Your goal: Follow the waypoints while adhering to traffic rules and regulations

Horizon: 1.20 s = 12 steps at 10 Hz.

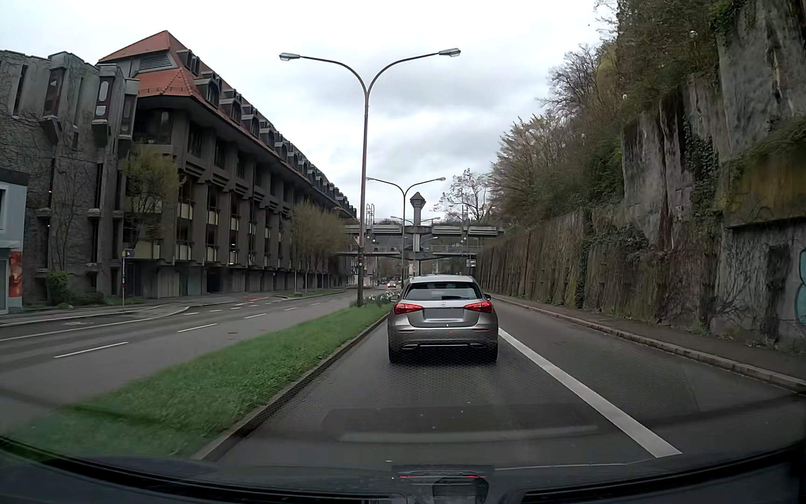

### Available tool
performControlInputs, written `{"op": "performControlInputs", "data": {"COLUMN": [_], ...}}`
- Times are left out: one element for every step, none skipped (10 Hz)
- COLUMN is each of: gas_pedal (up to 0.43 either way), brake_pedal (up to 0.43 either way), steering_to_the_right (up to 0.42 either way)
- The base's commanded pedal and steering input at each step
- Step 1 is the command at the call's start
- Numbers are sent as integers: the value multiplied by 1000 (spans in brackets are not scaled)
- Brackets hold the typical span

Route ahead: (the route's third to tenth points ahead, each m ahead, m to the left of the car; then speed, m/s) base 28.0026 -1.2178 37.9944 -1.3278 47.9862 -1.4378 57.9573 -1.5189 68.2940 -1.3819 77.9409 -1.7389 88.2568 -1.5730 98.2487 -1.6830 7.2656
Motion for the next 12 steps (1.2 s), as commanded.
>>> {"op": "performControlInputs", "data": {"gas_pedal": [79, 79, 79, 79, 87, 87, 87, 87, 87, 87, 87, 87], "brake_pedal": [0, 0, 0, 0, 0, 0, 0, 0, 0, 0, 0, 0], "steering_to_the_right": [10, 10, 10, 10, 10, 10, 10, 10, 10, 10, 9, 7]}}
